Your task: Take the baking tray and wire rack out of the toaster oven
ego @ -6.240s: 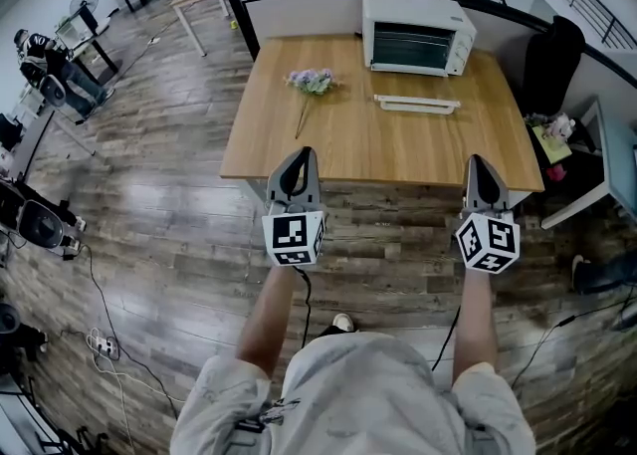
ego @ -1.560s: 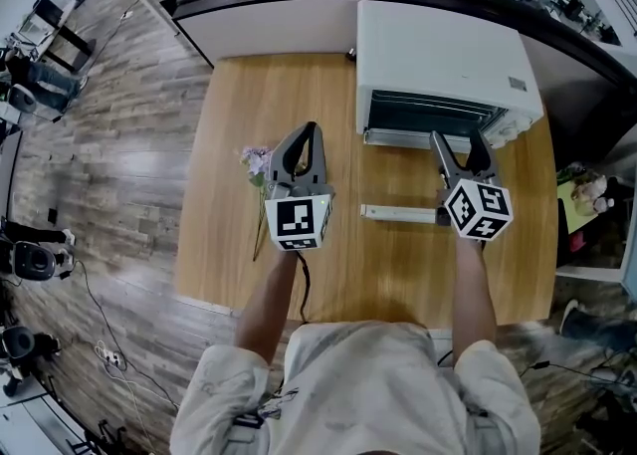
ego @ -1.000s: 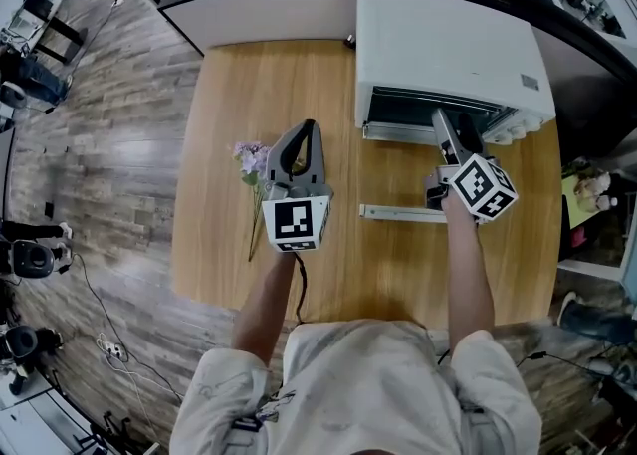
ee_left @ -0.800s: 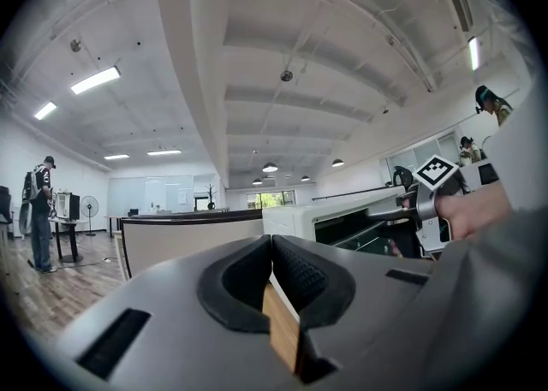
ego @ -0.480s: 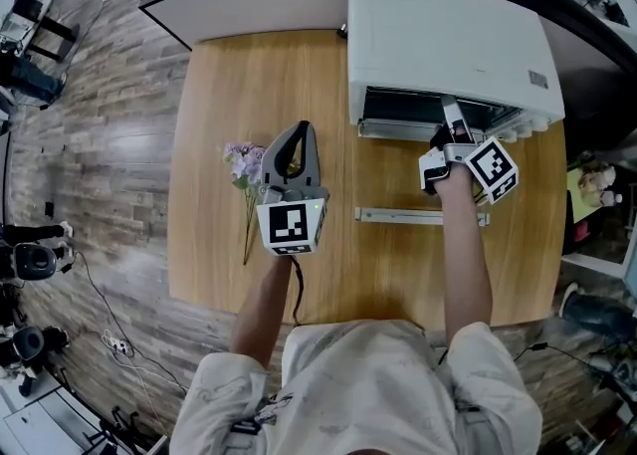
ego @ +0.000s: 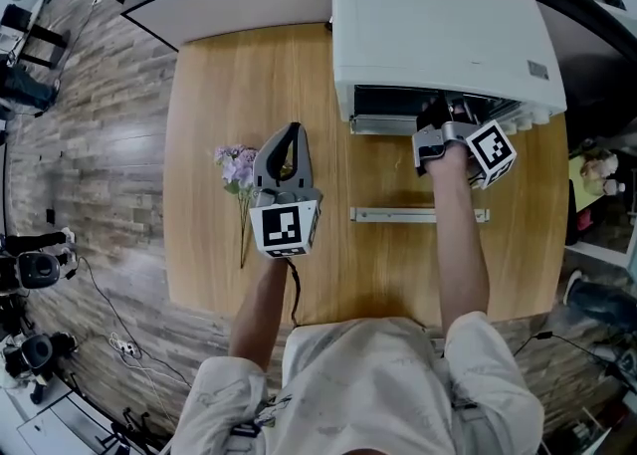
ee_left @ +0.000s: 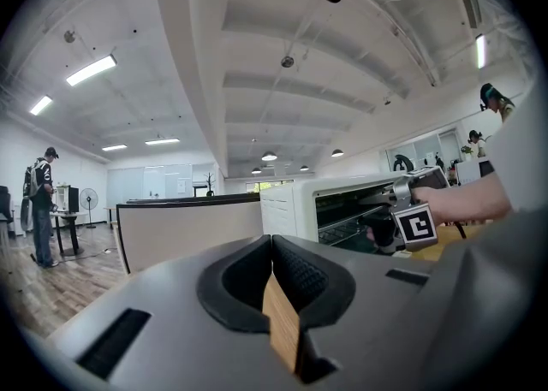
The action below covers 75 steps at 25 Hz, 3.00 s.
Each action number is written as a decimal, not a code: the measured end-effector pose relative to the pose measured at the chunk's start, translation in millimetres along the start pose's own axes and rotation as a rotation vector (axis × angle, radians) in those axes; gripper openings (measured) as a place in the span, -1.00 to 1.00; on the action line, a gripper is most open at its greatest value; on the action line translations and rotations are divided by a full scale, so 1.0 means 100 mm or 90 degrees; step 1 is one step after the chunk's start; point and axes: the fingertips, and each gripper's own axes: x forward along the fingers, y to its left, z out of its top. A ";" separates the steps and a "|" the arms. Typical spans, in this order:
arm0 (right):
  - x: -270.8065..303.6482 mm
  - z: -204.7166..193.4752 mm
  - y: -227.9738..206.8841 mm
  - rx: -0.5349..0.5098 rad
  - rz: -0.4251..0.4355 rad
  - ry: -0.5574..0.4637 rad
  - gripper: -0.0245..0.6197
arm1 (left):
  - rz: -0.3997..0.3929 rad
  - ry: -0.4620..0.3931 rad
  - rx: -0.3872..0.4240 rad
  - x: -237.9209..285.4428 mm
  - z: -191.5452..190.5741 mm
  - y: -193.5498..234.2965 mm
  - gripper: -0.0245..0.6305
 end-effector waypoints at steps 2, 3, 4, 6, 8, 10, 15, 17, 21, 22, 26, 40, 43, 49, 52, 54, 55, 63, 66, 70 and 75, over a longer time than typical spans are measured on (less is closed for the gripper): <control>0.01 0.02 -0.04 0.022 -0.009 -0.014 -0.50 | -0.003 0.002 -0.002 0.01 -0.01 -0.02 -0.88; 0.01 0.02 -0.06 0.031 -0.011 -0.021 -0.55 | -0.005 0.003 -0.002 0.02 -0.02 -0.03 -0.87; 0.01 0.02 -0.07 0.038 -0.012 -0.026 -0.55 | -0.007 0.005 -0.001 0.02 -0.03 -0.04 -0.88; 0.01 0.01 -0.07 0.047 -0.017 -0.034 -0.55 | -0.007 0.007 -0.003 0.02 -0.05 -0.04 -0.88; 0.01 0.01 -0.08 0.056 -0.027 -0.038 -0.57 | -0.007 0.008 -0.005 0.02 -0.06 -0.04 -0.88; 0.01 0.01 -0.09 0.066 -0.035 -0.039 -0.58 | -0.010 0.008 -0.003 0.02 -0.06 -0.06 -0.88; 0.00 0.02 -0.12 0.090 -0.045 -0.036 -0.60 | -0.011 0.011 -0.005 0.02 -0.07 -0.08 -0.88; -0.01 0.01 -0.12 0.102 -0.047 -0.034 -0.61 | -0.011 0.013 -0.003 0.01 -0.08 -0.09 -0.88; -0.11 -0.03 -0.10 0.110 -0.052 -0.032 -0.62 | -0.011 0.008 -0.002 -0.03 -0.05 -0.09 -0.88; -0.13 -0.04 -0.10 0.114 -0.053 -0.031 -0.62 | -0.012 0.007 -0.001 -0.04 -0.03 -0.10 -0.88; -0.24 -0.07 -0.10 0.121 -0.058 -0.027 -0.62 | -0.012 0.001 0.002 -0.07 0.02 -0.11 -0.88; -0.61 -0.17 -0.13 0.137 -0.062 -0.016 -0.64 | -0.011 -0.019 0.000 -0.24 0.14 -0.23 -0.88; -0.70 -0.19 -0.13 0.139 -0.068 -0.015 -0.64 | -0.014 -0.027 0.000 -0.28 0.18 -0.27 -0.88; -0.88 -0.24 -0.13 0.143 -0.072 -0.009 -0.64 | -0.017 -0.041 -0.001 -0.36 0.27 -0.33 -0.88; -0.98 -0.27 -0.14 0.148 -0.075 -0.009 -0.65 | -0.018 -0.046 0.000 -0.43 0.30 -0.35 -0.88; -1.04 -0.29 -0.15 0.152 -0.078 -0.008 -0.65 | -0.017 -0.049 0.001 -0.47 0.32 -0.37 -0.88; -1.07 -0.29 -0.15 0.154 -0.080 -0.007 -0.65 | -0.017 -0.051 0.001 -0.49 0.33 -0.37 -0.87; -1.30 -0.35 -0.16 0.159 -0.087 -0.002 -0.65 | -0.012 -0.059 0.001 -0.69 0.40 -0.44 -0.88; -1.40 -0.38 -0.15 0.159 -0.088 0.002 -0.66 | -0.011 -0.062 0.001 -0.77 0.41 -0.47 -0.88; -1.54 -0.41 -0.16 0.162 -0.092 0.007 -0.66 | -0.008 -0.062 -0.001 -0.88 0.41 -0.54 -0.88; -1.71 -0.44 -0.17 0.165 -0.097 0.012 -0.66 | -0.003 -0.066 -0.001 -1.02 0.43 -0.60 -0.88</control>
